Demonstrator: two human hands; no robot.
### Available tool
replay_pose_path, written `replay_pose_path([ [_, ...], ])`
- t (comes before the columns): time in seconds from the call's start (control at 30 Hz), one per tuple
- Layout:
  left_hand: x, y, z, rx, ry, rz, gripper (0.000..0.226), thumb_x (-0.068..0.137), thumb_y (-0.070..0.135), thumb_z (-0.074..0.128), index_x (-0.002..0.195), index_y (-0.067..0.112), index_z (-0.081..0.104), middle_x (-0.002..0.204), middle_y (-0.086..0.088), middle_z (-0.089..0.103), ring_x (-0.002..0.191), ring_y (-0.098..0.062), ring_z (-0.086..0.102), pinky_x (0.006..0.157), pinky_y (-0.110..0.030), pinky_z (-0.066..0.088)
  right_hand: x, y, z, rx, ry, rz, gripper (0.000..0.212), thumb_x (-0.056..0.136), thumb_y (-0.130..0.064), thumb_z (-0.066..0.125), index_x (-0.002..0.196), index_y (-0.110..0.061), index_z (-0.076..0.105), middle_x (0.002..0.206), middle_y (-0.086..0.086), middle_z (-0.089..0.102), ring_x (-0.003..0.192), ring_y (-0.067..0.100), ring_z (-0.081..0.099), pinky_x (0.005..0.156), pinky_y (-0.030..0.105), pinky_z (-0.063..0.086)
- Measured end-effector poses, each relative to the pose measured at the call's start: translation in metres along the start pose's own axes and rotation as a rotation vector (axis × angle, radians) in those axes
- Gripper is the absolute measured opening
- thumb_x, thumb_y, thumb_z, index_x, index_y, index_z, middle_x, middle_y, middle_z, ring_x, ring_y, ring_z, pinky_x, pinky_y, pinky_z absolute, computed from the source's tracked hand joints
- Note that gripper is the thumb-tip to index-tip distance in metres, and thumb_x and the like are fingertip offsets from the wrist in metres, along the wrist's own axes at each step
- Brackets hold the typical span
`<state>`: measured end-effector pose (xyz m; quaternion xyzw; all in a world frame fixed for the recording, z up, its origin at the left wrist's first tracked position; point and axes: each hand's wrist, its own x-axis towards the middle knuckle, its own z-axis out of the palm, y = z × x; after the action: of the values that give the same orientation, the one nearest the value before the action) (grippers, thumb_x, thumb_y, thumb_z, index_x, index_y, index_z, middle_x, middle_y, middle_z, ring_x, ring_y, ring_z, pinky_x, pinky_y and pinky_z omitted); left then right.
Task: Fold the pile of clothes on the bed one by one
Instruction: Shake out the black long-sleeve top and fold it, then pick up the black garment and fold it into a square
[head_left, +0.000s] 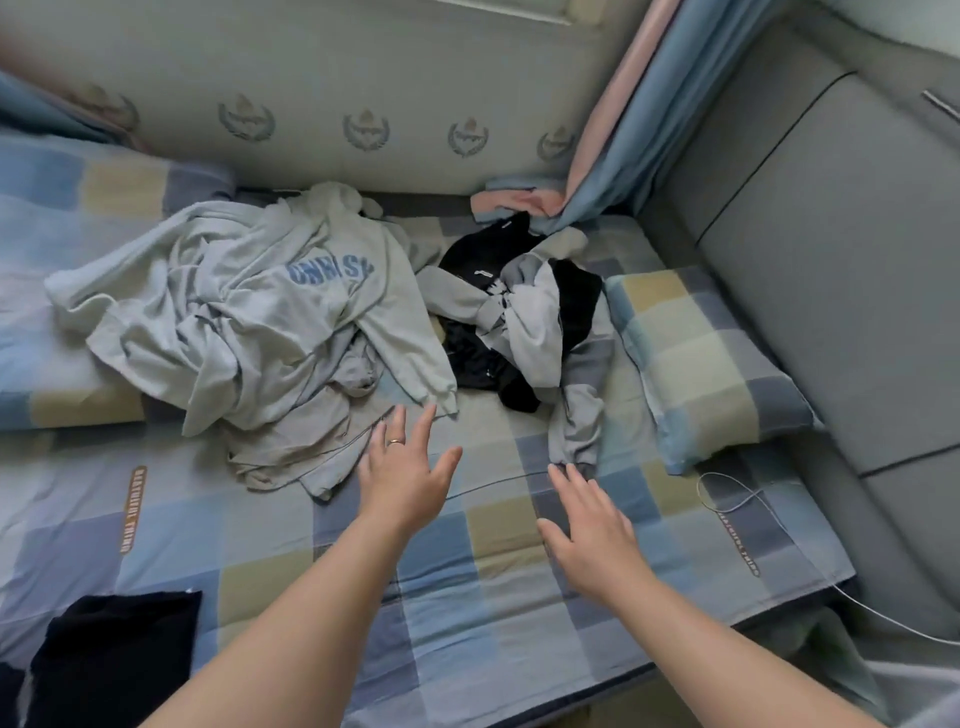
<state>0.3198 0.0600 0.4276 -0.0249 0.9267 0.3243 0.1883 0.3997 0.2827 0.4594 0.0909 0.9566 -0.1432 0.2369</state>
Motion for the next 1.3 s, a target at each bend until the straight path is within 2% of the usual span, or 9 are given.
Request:
replay_pose_path([
  [0.27, 0.035, 0.123, 0.099, 0.117, -0.096, -0.061, 0.065, 0.102, 0.059, 0.037, 0.159, 0.043, 0.010, 0.170, 0.004, -0.002, 0.155, -0.024, -0.001, 0.120, -0.051, 0.015, 0.059, 0.173, -0.056, -0.004, -0.082, -0.019, 0.067, 0.105, -0.048, 0.036, 0.160, -0.038, -0.001, 0.168, -0.012, -0.006, 0.155, 0.018, 0.000, 0.124, 0.045, 0.012],
  [0.37, 0.042, 0.158, 0.114, 0.151, -0.086, -0.069, 0.065, 0.102, 0.060, 0.037, 0.159, 0.044, 0.010, 0.170, 0.005, -0.002, 0.155, -0.025, 0.000, 0.121, -0.051, 0.016, 0.083, 0.206, -0.079, -0.006, -0.082, -0.052, 0.067, 0.104, -0.049, 0.037, 0.159, -0.038, 0.001, 0.168, -0.012, -0.006, 0.155, 0.018, 0.000, 0.124, 0.045, 0.012],
  [0.57, 0.093, 0.183, 0.119, 0.218, -0.064, -0.067, 0.065, 0.101, 0.058, 0.040, 0.159, 0.043, 0.013, 0.170, 0.004, 0.001, 0.155, -0.026, 0.001, 0.122, -0.051, 0.016, 0.136, 0.220, -0.106, 0.031, -0.007, -0.109, 0.067, 0.103, -0.048, 0.040, 0.160, -0.038, 0.005, 0.169, -0.011, 0.000, 0.155, 0.019, 0.005, 0.122, 0.046, 0.013],
  [0.8, 0.202, 0.119, 0.164, 0.289, -0.112, -0.074, 0.065, 0.101, 0.055, 0.042, 0.159, 0.043, 0.013, 0.170, 0.006, 0.001, 0.155, -0.025, -0.001, 0.121, -0.050, 0.014, 0.250, 0.209, -0.060, 0.037, 0.016, -0.146, 0.067, 0.103, -0.047, 0.039, 0.160, -0.038, 0.004, 0.168, -0.012, -0.003, 0.155, 0.018, 0.002, 0.122, 0.045, 0.012],
  [0.97, 0.298, 0.038, 0.229, 0.347, -0.252, -0.061, 0.066, 0.102, 0.051, 0.043, 0.159, 0.039, 0.011, 0.170, 0.000, 0.001, 0.155, -0.030, 0.001, 0.123, -0.048, 0.015, 0.343, 0.200, 0.027, 0.019, -0.042, -0.094, 0.068, 0.103, -0.047, 0.040, 0.160, -0.038, 0.004, 0.168, -0.013, -0.001, 0.155, 0.017, 0.004, 0.123, 0.047, 0.014],
  [1.1, 0.377, -0.020, 0.263, 0.423, -0.279, 0.025, 0.070, 0.101, 0.042, 0.050, 0.159, 0.035, 0.012, 0.170, -0.005, 0.003, 0.155, -0.031, 0.003, 0.123, -0.048, 0.016, 0.414, 0.177, 0.088, -0.054, -0.101, -0.165, 0.068, 0.104, -0.045, 0.041, 0.160, -0.039, 0.002, 0.168, -0.016, -0.003, 0.155, 0.012, -0.003, 0.123, 0.042, 0.010],
  [1.17, 0.420, -0.038, 0.273, 0.442, -0.219, 0.085, 0.072, 0.100, 0.037, 0.054, 0.159, 0.033, 0.014, 0.169, -0.006, 0.005, 0.154, -0.033, 0.006, 0.123, -0.048, 0.018, 0.457, 0.161, 0.109, -0.087, -0.057, -0.200, 0.070, 0.102, -0.041, 0.047, 0.160, -0.038, 0.008, 0.168, -0.014, 0.001, 0.155, 0.014, 0.000, 0.123, 0.042, 0.012],
  [1.27, 0.474, -0.051, 0.286, 0.423, -0.142, 0.163, 0.078, 0.097, 0.032, 0.059, 0.160, 0.031, 0.014, 0.169, -0.006, 0.006, 0.152, -0.034, 0.013, 0.121, -0.048, 0.024, 0.515, 0.139, 0.132, -0.206, 0.141, -0.213, 0.075, 0.091, -0.034, 0.062, 0.157, -0.032, 0.028, 0.167, -0.002, 0.017, 0.151, 0.027, 0.018, 0.115, 0.049, 0.025],
  [1.3, 0.488, -0.053, 0.290, 0.417, -0.130, 0.172, 0.079, 0.096, 0.032, 0.060, 0.160, 0.032, 0.014, 0.169, -0.004, 0.006, 0.152, -0.034, 0.015, 0.118, -0.049, 0.025, 0.531, 0.134, 0.139, -0.277, 0.181, -0.187, 0.077, 0.087, -0.035, 0.064, 0.156, -0.032, 0.029, 0.167, 0.001, 0.017, 0.150, 0.031, 0.019, 0.112, 0.052, 0.028],
])
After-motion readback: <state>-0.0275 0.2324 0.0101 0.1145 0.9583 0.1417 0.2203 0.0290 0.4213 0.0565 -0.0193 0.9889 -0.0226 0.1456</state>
